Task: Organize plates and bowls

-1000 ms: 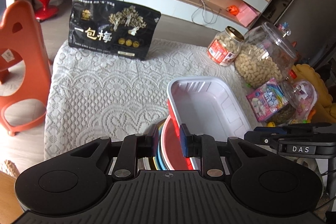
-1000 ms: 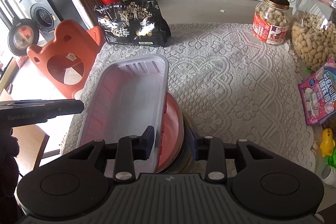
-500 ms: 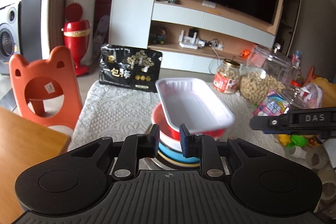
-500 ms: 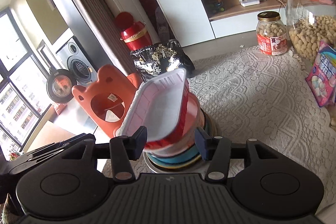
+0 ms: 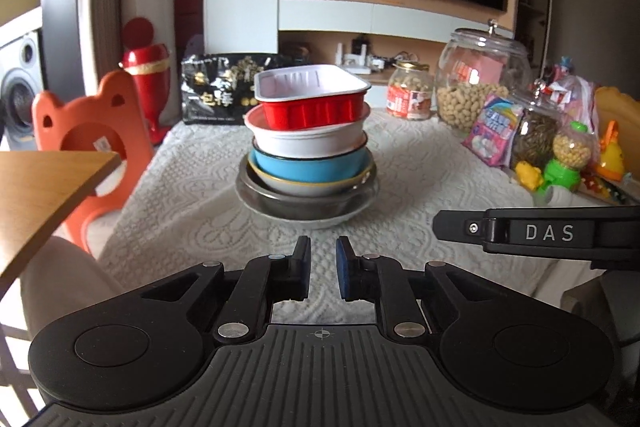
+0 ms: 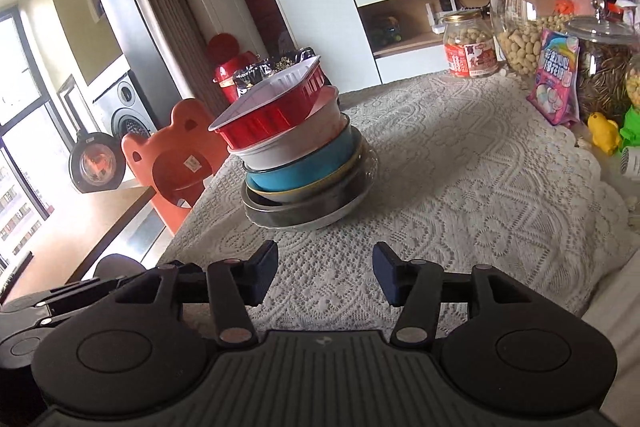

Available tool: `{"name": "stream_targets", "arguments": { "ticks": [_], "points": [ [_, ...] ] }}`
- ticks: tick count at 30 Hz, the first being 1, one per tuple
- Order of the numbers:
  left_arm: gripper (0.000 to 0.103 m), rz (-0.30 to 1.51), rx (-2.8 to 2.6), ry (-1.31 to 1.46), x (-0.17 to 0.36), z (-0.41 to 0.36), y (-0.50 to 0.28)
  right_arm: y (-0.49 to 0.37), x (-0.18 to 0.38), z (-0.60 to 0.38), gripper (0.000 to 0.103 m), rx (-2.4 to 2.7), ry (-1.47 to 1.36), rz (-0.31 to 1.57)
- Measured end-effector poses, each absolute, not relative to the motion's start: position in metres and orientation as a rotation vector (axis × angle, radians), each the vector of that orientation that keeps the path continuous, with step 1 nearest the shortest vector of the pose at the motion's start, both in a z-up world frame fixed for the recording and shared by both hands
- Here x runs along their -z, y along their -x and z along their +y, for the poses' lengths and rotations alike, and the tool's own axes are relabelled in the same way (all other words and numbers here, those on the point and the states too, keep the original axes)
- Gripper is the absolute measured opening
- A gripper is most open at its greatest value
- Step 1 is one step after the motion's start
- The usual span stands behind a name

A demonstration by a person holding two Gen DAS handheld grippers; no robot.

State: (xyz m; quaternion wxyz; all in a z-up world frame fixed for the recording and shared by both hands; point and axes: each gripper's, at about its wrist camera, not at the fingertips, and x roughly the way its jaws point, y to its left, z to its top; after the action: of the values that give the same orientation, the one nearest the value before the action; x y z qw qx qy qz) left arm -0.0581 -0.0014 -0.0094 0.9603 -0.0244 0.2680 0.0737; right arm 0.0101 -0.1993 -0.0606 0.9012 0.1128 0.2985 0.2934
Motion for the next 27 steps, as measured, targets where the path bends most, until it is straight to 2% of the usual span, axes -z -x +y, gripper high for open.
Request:
{"name": "stream_targets", "arguments": {
  "ticks": [8,27],
  "points": [
    [0.016,0.536,-0.132,0.048,0.010,-0.003,0.066,0.002,0.066,-0.187,0.054,-0.586,-0.116,0.609],
    [0.016,0.565,-0.125,0.082,0.014,-0.002,0.064,0.007,0.074,-0.180,0.054,-0.621,-0.079,0.625]
  ]
}}
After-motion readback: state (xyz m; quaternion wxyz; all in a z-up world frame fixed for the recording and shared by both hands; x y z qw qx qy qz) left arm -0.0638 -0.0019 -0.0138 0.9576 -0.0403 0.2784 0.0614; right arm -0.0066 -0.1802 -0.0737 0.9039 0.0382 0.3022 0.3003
